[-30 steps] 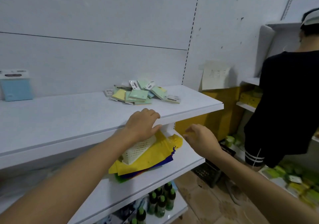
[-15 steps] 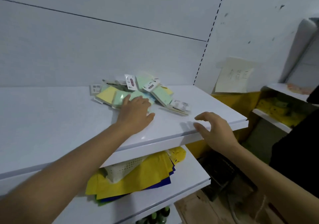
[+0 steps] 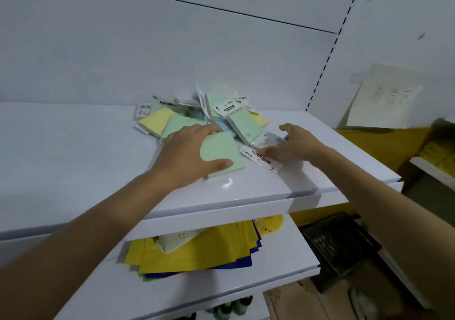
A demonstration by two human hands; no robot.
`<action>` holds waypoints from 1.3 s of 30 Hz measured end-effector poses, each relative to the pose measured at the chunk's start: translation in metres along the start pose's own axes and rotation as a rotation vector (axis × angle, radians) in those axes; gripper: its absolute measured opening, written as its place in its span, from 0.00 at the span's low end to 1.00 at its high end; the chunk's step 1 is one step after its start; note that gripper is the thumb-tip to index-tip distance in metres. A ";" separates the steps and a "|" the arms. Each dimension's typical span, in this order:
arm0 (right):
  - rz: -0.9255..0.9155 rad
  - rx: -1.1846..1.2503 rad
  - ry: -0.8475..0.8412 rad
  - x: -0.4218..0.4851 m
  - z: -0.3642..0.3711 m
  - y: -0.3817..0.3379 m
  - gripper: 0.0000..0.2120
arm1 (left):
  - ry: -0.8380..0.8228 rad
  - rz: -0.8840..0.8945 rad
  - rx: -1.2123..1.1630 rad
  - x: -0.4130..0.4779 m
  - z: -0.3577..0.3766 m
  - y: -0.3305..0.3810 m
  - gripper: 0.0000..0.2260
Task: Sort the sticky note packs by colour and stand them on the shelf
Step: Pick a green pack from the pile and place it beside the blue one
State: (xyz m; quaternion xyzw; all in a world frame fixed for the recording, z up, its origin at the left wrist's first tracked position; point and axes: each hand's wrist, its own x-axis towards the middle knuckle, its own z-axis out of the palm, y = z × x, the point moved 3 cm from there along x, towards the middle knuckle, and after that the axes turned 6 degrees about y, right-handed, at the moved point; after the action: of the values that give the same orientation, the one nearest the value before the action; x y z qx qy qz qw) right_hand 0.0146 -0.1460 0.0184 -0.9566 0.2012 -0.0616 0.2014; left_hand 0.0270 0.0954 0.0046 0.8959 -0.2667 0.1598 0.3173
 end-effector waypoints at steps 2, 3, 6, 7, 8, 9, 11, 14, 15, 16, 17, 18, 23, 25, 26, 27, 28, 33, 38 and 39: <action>0.036 -0.015 -0.127 0.010 -0.003 -0.005 0.48 | 0.049 -0.019 -0.058 -0.001 -0.002 0.001 0.39; 0.023 -0.003 -0.173 0.014 -0.001 -0.005 0.46 | 0.074 -0.047 -0.097 -0.001 -0.003 0.001 0.41; -0.105 0.187 -0.137 0.017 0.007 0.001 0.30 | 0.169 -0.173 -0.235 0.000 -0.008 -0.004 0.42; -0.153 0.317 -0.078 0.013 0.008 0.005 0.23 | 0.197 -0.217 -0.273 0.000 -0.009 -0.007 0.39; -0.200 0.466 -0.007 0.009 0.008 0.012 0.18 | 0.217 -0.255 -0.294 0.000 -0.009 -0.010 0.36; -0.247 0.634 0.057 0.004 0.006 0.018 0.14 | 0.228 -0.280 -0.285 0.000 -0.009 -0.011 0.33; -0.256 0.945 0.121 -0.002 0.000 0.026 0.07 | 0.219 -0.291 -0.196 -0.002 -0.008 -0.010 0.28; -0.121 1.200 0.118 0.005 -0.003 0.037 0.06 | 0.259 -0.240 -0.012 -0.003 -0.004 0.012 0.27; -0.095 1.220 0.114 0.008 -0.002 0.038 0.05 | 0.282 -0.217 0.043 -0.004 -0.002 0.022 0.27; -0.096 1.227 0.107 0.010 0.000 0.038 0.04 | 0.306 -0.208 0.076 -0.004 0.002 0.030 0.28; -0.106 1.222 0.102 0.012 0.002 0.039 0.04 | 0.332 -0.239 0.037 -0.006 0.007 0.036 0.30; -0.109 1.216 0.097 0.015 0.005 0.040 0.05 | 0.360 -0.333 -0.103 -0.010 0.014 0.042 0.33; -0.036 1.188 0.160 0.023 0.011 0.049 0.14 | 0.623 -0.632 -0.556 -0.035 0.037 0.055 0.37; -0.032 1.196 0.135 0.022 0.011 0.049 0.15 | 0.664 -0.635 -0.549 -0.037 0.036 0.058 0.30; -0.047 1.189 0.109 0.021 0.011 0.048 0.14 | 0.662 -0.635 -0.541 -0.037 0.035 0.059 0.25; -0.073 1.165 0.085 0.021 0.013 0.047 0.13 | 0.649 -0.634 -0.539 -0.036 0.036 0.061 0.20; -0.105 1.132 0.069 0.019 0.014 0.046 0.13 | 0.633 -0.631 -0.540 -0.035 0.036 0.062 0.16; -0.247 0.936 0.001 0.019 0.016 0.041 0.14 | 0.581 -0.655 -0.481 -0.033 0.036 0.060 0.19; -0.517 0.795 0.273 -0.002 0.001 0.034 0.09 | 0.608 -0.692 -0.400 -0.032 0.039 0.063 0.13; -0.718 0.690 0.424 -0.014 -0.003 0.028 0.07 | 0.619 -0.689 -0.378 -0.032 0.039 0.064 0.13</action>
State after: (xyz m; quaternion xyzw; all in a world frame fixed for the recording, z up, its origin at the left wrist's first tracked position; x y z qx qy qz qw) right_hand -0.0083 -0.1648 0.0087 -0.8102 -0.1340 -0.3807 0.4250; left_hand -0.0317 0.0405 -0.0081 0.7693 0.1272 0.2529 0.5727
